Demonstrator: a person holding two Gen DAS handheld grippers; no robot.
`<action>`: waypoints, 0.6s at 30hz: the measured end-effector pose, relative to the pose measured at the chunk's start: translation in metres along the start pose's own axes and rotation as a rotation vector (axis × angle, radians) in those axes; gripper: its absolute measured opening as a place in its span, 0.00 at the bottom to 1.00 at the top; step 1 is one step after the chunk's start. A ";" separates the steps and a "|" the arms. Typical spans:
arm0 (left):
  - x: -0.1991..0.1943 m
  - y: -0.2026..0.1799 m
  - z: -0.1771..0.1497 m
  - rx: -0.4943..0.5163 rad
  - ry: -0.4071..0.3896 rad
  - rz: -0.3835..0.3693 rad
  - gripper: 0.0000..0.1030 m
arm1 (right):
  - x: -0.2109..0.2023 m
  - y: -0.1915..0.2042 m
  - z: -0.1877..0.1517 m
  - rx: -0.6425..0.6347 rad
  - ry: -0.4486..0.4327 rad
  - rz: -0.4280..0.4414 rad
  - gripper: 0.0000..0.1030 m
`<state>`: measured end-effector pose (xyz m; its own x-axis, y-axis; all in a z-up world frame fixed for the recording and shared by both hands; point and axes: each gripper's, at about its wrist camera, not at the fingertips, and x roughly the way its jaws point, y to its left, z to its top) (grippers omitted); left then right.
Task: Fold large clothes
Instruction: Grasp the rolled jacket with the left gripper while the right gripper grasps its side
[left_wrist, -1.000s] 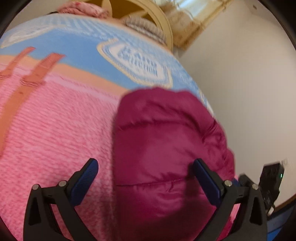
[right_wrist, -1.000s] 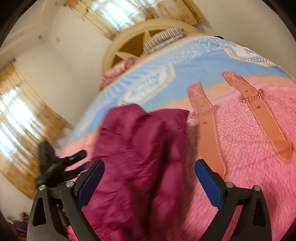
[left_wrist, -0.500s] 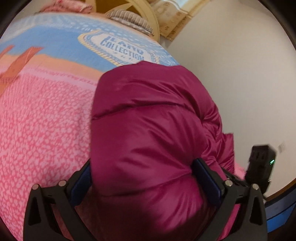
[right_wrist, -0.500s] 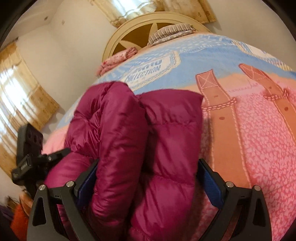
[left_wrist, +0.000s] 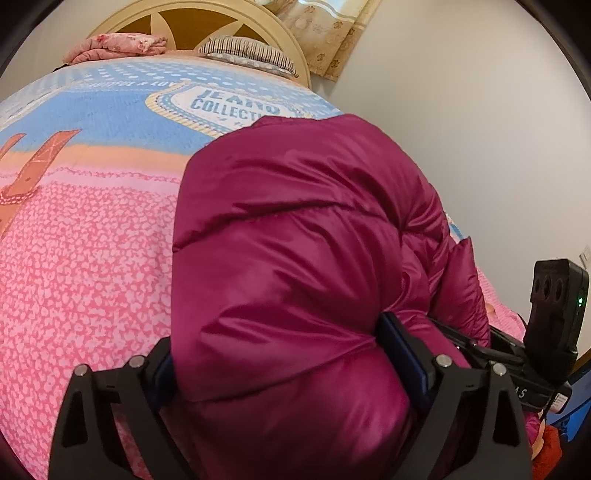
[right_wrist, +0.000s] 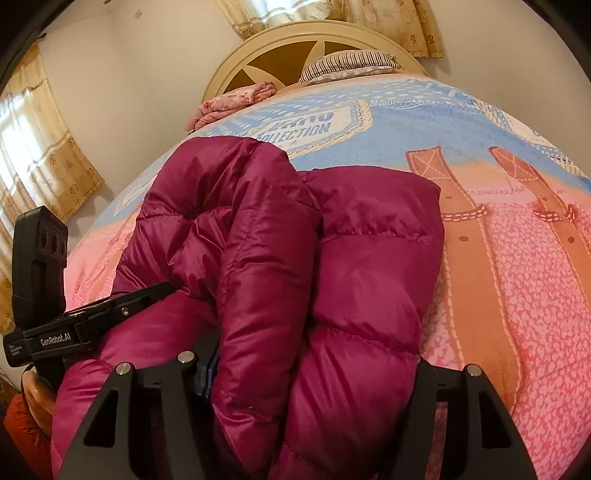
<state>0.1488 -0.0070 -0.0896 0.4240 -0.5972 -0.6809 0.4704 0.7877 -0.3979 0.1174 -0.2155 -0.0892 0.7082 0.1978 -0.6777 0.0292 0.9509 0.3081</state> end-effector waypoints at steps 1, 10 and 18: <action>0.000 0.000 0.000 0.001 0.001 0.002 0.93 | 0.000 0.000 0.000 -0.002 0.000 -0.001 0.61; 0.003 -0.001 0.002 0.013 0.005 0.022 0.93 | -0.003 0.008 -0.004 -0.010 -0.007 -0.019 0.59; 0.001 -0.003 0.002 0.026 -0.001 0.042 0.90 | -0.004 0.011 -0.004 -0.015 -0.006 -0.009 0.55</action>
<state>0.1493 -0.0107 -0.0881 0.4449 -0.5636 -0.6960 0.4717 0.8081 -0.3529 0.1119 -0.2045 -0.0859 0.7124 0.1878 -0.6761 0.0252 0.9560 0.2921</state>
